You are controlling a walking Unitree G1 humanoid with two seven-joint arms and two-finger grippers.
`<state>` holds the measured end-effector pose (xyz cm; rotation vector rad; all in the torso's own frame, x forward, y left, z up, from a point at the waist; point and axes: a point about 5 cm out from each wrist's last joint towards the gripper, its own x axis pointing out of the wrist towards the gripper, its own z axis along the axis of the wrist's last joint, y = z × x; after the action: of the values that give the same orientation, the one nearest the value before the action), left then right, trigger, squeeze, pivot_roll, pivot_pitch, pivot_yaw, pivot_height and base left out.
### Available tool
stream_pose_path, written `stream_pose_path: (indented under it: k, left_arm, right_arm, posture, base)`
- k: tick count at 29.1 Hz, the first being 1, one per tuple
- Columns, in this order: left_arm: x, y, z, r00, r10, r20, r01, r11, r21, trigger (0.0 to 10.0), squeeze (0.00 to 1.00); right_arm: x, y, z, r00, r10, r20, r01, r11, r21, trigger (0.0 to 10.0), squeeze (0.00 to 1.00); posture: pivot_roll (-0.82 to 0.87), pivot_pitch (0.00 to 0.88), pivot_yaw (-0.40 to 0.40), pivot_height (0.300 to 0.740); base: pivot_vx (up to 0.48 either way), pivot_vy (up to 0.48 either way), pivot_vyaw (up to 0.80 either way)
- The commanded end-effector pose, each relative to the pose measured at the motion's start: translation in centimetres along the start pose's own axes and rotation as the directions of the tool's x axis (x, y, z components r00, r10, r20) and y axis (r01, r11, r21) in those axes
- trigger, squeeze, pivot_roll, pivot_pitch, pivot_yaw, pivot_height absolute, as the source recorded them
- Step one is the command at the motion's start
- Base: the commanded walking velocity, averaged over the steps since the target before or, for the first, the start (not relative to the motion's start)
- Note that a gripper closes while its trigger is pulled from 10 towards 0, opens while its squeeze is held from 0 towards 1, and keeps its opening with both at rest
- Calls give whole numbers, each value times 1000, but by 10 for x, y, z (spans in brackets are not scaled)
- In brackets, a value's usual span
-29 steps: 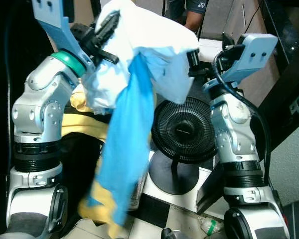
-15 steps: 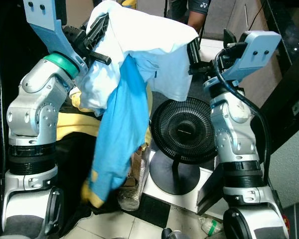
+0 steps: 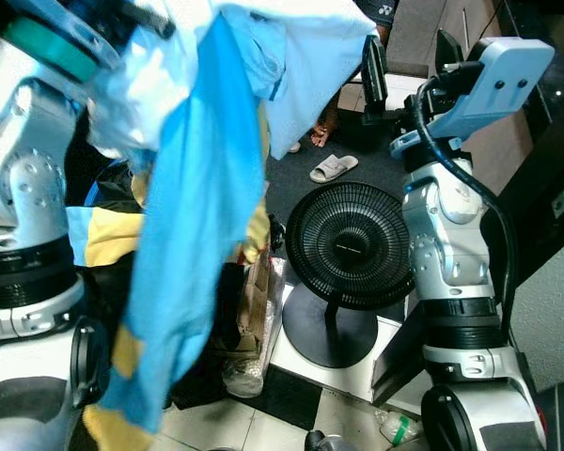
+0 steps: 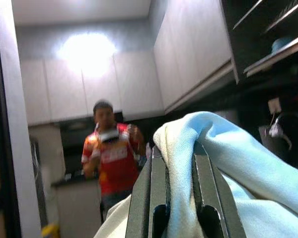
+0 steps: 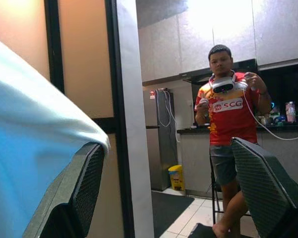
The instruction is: Clothes washing
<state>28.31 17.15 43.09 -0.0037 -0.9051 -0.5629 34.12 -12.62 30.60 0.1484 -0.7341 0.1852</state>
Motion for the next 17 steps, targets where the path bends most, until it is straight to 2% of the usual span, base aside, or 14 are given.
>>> stream_pose_path:
  k: [1, 5, 7, 8, 9, 11, 12, 14, 17]
  left_arm:
    - [6, 1, 36, 989, -30, 144, 26, 999, 27, 10000, 0]
    - [7, 1, 41, 987, -41, 156, 38, 999, 22, 10000, 0]
    - [1, 5, 21, 999, -23, 47, 20, 998, 56, 10000, 0]
    - [1, 5, 21, 999, -23, 47, 20, 998, 56, 10000, 0]
    - [-7, 7, 0, 999, 0, -41, 4, 997, 82, 10000, 0]
    - [-7, 7, 0, 999, 0, -41, 4, 997, 82, 10000, 0]
    - [-14, 7, -14, 995, 13, -98, -4, 995, 95, 10000, 0]
    - [-18, 7, -20, 993, 21, -120, -10, 996, 91, 10000, 0]
    - [-20, 8, -22, 992, 27, -126, -16, 996, 85, 10000, 0]
  right_arm:
    - [1, 1, 2, 1000, -8, 12, 8, 1000, 6, 10000, 0]
    - [0, 1, 1, 1000, -8, 10, 8, 1000, 7, 10000, 0]
    - [0, 1, -1, 1000, -11, 3, 11, 1000, 10, 10000, 0]
    - [0, 1, -1, 1000, -11, 3, 11, 1000, 10, 10000, 0]
    - [-1, 1, -2, 1000, -13, -1, 13, 1000, 10, 10000, 0]
    - [-1, 1, -2, 1000, -13, -1, 13, 1000, 10, 10000, 0]
    - [-2, 0, -3, 1000, -14, -6, 14, 1000, 10, 10000, 0]
    - [-3, 0, -4, 1000, -15, -10, 15, 1000, 8, 10000, 0]
    - [-3, -1, -4, 1000, -13, -13, 14, 1000, 7, 10000, 0]
  posture:
    - [89, 0, 63, 740]
    - [91, 0, 65, 740]
    - [91, 0, 70, 740]
    - [91, 0, 70, 740]
    - [91, 0, 70, 740]
    - [91, 0, 70, 740]
    - [91, 0, 70, 740]
    - [88, 0, 67, 740]
    - [90, 0, 62, 740]
  base:
    - [0, 0, 0]
    - [0, 0, 0]
    - [0, 0, 0]
    - [0, 0, 0]
    - [0, 0, 0]
    - [0, 0, 0]
    - [0, 0, 0]
    - [0, 0, 0]
    - [0, 0, 0]
